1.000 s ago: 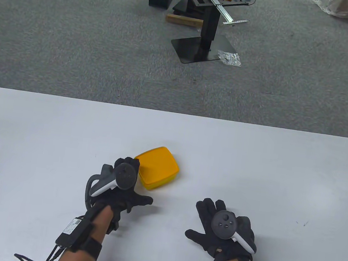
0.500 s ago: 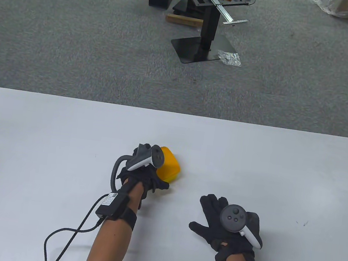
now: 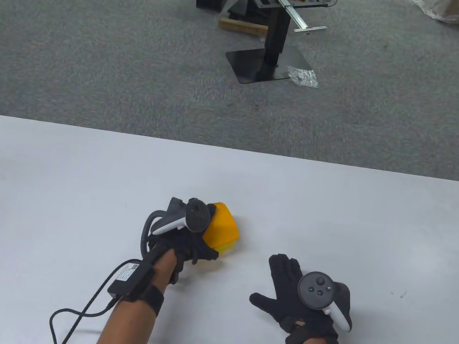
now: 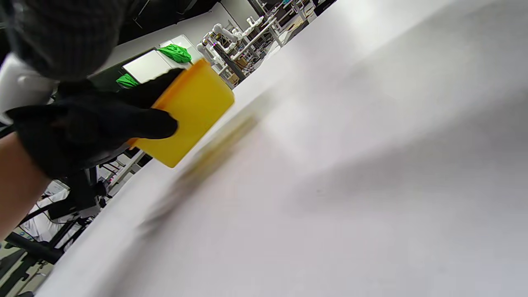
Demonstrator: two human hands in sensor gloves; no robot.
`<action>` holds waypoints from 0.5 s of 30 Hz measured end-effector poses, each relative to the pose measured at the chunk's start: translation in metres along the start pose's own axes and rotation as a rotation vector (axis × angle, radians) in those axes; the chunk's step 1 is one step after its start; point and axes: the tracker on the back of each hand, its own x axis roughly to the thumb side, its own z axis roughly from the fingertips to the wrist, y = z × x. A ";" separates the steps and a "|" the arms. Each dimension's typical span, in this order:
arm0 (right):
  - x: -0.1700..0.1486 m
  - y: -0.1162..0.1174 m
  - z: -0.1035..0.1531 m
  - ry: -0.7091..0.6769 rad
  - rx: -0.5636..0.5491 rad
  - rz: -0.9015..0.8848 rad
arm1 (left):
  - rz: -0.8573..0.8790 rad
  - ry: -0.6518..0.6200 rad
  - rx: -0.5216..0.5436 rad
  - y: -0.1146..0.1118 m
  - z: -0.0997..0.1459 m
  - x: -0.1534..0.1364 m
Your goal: Remove lid from plastic food container
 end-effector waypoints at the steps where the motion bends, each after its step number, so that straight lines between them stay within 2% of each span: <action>1: 0.001 0.001 0.000 -0.011 0.007 0.000 | 0.039 -0.058 0.012 0.001 0.015 0.007; 6: 0.013 0.008 0.003 -0.100 0.069 -0.068 | 0.099 -0.261 0.054 -0.008 0.076 0.038; 10: 0.029 0.018 0.011 -0.206 0.124 -0.128 | 0.121 -0.385 0.062 -0.018 0.111 0.058; 14: 0.037 0.025 0.014 -0.251 0.144 -0.143 | 0.151 -0.422 0.093 -0.030 0.121 0.053; 15: 0.037 0.028 0.012 -0.259 0.157 -0.166 | 0.214 -0.430 0.061 -0.033 0.121 0.049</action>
